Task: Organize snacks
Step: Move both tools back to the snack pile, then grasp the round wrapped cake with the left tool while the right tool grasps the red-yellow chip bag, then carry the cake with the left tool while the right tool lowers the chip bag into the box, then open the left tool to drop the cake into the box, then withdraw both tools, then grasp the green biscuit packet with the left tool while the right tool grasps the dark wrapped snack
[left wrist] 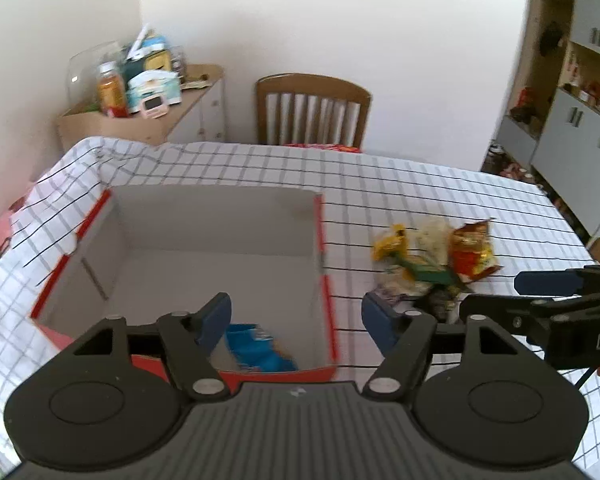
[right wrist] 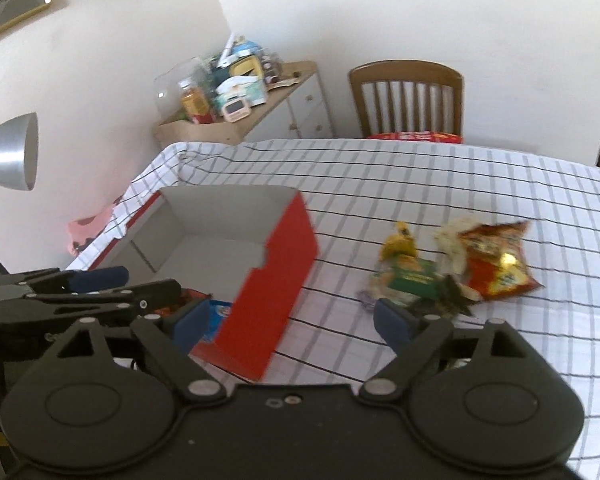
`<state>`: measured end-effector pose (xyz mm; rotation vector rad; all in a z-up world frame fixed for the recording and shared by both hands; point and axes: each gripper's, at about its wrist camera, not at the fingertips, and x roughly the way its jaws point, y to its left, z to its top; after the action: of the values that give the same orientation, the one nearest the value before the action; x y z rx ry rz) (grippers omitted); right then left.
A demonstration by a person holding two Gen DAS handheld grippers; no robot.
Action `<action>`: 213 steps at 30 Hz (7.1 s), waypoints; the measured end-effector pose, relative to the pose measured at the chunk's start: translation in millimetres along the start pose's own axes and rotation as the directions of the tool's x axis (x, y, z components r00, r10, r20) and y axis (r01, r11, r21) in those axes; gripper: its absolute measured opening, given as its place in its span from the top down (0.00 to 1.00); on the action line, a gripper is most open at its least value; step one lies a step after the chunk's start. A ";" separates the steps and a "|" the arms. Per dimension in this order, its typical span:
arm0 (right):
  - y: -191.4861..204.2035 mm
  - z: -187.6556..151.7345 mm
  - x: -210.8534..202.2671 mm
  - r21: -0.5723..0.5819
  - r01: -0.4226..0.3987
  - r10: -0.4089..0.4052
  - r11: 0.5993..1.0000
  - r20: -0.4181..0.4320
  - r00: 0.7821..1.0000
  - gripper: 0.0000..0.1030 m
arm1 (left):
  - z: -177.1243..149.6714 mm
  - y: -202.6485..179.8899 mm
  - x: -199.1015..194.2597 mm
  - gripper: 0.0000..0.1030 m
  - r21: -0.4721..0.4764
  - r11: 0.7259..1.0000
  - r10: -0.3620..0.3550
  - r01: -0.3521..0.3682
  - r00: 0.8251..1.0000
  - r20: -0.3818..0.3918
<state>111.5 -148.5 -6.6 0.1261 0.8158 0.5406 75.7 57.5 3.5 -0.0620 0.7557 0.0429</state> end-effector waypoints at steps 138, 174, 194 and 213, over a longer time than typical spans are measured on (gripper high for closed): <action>119.9 52.2 163.5 -0.284 -0.090 0.030 0.955 -0.207 0.978 0.63 | 16.9 147.9 93.5 0.71 -0.120 0.975 0.148 -0.185 0.953 -0.264; 66.7 39.7 77.8 -0.158 -0.080 0.069 0.984 -0.069 0.995 0.12 | 9.2 95.1 31.7 0.37 -0.123 0.985 0.106 -0.119 0.989 -0.101; -43.5 2.8 -0.2 -0.064 0.051 -0.050 0.997 0.019 0.999 0.01 | 8.4 -15.1 23.5 0.23 -0.068 0.997 -0.030 0.028 0.999 -0.028; -140.9 -6.9 8.8 -0.094 0.044 -0.052 0.995 -0.093 0.994 0.15 | 37.3 -127.3 114.5 0.23 -0.054 0.994 -0.106 0.096 0.967 -0.233</action>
<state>169.2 -265.6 -60.8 -0.0039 0.8829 0.5408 192.3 -64.9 -42.9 -0.1484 0.9879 -0.0469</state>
